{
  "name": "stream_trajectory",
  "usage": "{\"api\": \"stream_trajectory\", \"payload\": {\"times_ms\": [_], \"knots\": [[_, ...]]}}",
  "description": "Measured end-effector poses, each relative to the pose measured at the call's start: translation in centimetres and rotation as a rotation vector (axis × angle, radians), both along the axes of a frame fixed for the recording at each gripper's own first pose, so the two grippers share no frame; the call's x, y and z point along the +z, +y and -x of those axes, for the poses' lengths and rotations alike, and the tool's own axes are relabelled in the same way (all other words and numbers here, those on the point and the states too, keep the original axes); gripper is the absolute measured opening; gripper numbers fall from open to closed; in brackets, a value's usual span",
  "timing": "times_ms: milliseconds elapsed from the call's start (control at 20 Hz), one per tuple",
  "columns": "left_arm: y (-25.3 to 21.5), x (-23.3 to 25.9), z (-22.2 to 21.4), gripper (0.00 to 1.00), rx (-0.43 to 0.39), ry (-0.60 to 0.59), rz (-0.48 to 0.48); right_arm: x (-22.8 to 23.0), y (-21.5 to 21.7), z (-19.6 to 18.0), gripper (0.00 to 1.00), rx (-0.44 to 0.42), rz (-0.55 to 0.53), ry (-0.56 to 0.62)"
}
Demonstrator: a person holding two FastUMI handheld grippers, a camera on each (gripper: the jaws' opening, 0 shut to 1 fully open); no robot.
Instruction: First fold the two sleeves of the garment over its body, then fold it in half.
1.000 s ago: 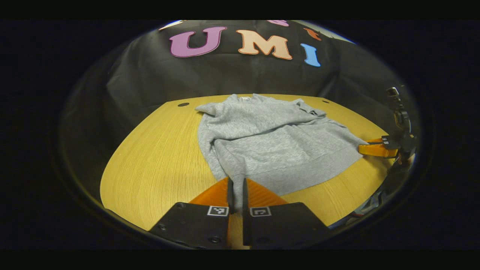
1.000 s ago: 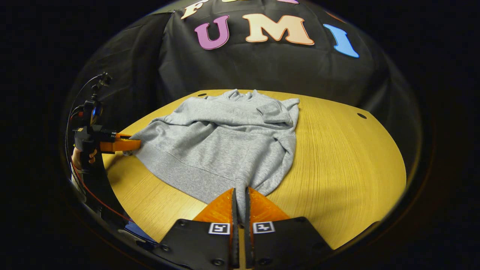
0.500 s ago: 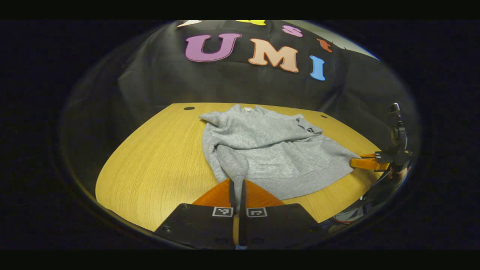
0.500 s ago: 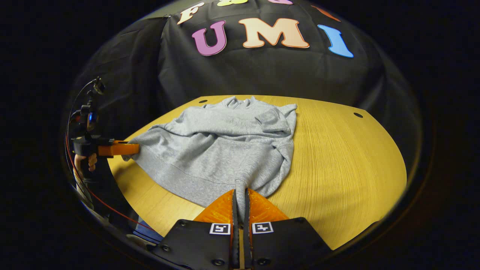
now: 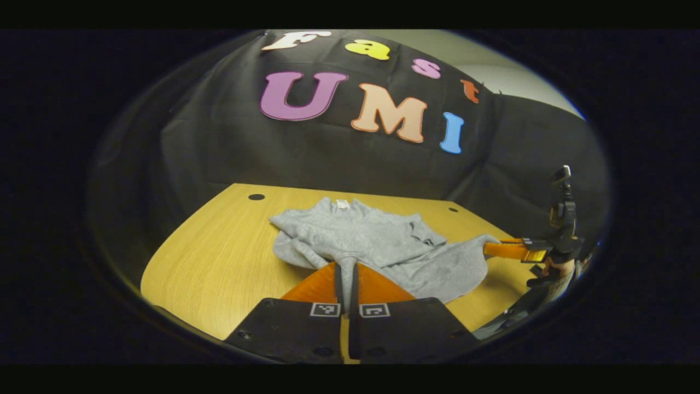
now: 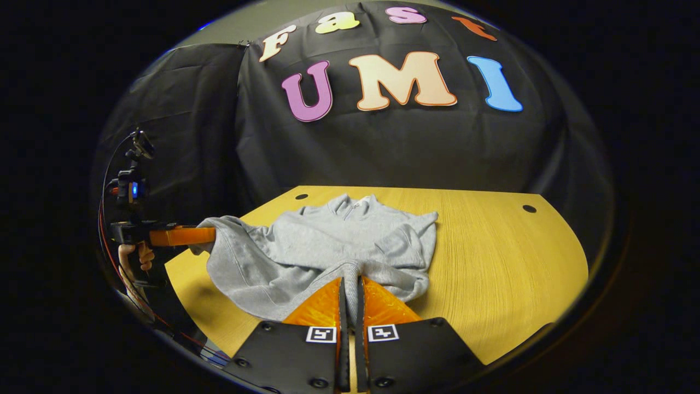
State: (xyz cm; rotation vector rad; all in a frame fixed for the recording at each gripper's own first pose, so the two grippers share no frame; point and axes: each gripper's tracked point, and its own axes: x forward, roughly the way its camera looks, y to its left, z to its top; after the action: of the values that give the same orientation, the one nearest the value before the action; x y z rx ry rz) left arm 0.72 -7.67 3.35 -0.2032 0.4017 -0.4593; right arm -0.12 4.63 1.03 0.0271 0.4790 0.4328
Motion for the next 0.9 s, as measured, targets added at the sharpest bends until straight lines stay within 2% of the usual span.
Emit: {"api": "stream_trajectory", "payload": {"times_ms": [250,400,650,900], "knots": [[-0.1,1.6,-5.2,0.00,0.048,-0.010,0.027,1.4,0.0,-4.9,0.06,-0.033,-0.069,0.033],[-0.2,1.5,-8.6,0.00,0.075,0.001,0.011,1.2,-0.7,-8.1,0.06,-0.067,-0.091,0.058],[-1.2,-1.7,-13.9,0.00,0.127,0.065,-0.027,-2.4,-1.0,-12.2,0.06,-0.095,-0.130,0.169],[-2.0,-5.8,-16.6,0.00,0.139,0.137,-0.055,-6.3,-1.4,-14.3,0.06,-0.123,-0.153,0.267]]}}
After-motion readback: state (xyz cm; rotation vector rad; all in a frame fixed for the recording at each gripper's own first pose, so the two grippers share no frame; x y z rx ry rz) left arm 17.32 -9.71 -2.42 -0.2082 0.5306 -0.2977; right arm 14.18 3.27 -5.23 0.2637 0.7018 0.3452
